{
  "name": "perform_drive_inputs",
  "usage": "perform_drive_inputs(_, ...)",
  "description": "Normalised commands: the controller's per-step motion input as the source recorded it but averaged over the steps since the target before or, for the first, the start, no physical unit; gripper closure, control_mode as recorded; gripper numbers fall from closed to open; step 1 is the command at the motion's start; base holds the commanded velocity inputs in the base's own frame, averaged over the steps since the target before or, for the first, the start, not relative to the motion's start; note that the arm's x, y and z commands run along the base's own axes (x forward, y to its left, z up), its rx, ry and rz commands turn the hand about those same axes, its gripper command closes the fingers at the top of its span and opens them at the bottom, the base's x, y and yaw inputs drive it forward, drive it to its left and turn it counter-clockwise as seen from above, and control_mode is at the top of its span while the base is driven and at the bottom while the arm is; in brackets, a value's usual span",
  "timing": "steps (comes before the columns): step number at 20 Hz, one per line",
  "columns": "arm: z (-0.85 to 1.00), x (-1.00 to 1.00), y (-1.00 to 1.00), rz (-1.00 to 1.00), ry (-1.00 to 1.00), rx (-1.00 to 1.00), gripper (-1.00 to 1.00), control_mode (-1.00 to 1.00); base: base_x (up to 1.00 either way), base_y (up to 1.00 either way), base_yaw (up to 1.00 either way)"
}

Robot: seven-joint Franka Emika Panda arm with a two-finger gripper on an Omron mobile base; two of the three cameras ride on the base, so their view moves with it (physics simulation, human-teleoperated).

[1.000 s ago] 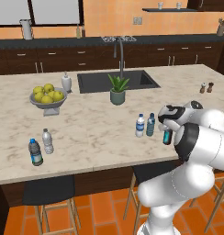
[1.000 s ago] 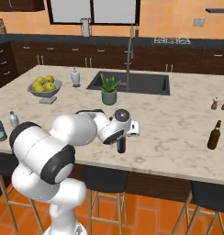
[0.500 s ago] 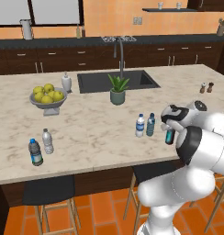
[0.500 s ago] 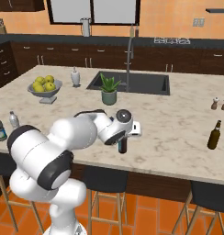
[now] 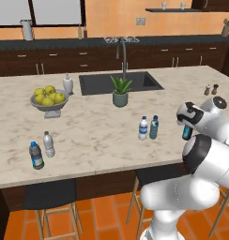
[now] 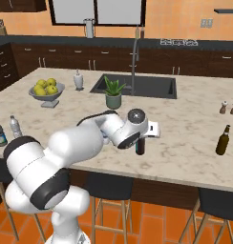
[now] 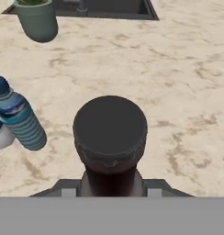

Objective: Move the plastic bottles in the middle to the plastics group, and the glass bottles in the middle to the glass group.

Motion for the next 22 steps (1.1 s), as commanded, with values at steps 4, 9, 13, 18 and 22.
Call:
perform_drive_inputs(4, 0.0, 0.07, -1.0, -0.13, -0.02, 0.02, 1.0, -1.0, 0.0, 0.0, 0.0)
perform_drive_inputs(9, 0.0, 0.0, -0.94, -0.1, -0.11, 0.04, 1.0, -1.0, 0.0, 0.0, 0.0)
perform_drive_inputs(13, -0.03, -0.01, -0.89, -0.09, -0.11, 0.0, 1.0, -1.0, 0.0, 0.0, 0.0)
perform_drive_inputs(18, 0.0, -0.01, -0.62, -0.01, -0.09, 0.0, 1.0, -1.0, 0.0, 0.0, 0.0)
perform_drive_inputs(22, -0.03, -0.01, -0.44, 0.0, -0.03, 0.0, 1.0, -1.0, 0.0, 0.0, 0.0)
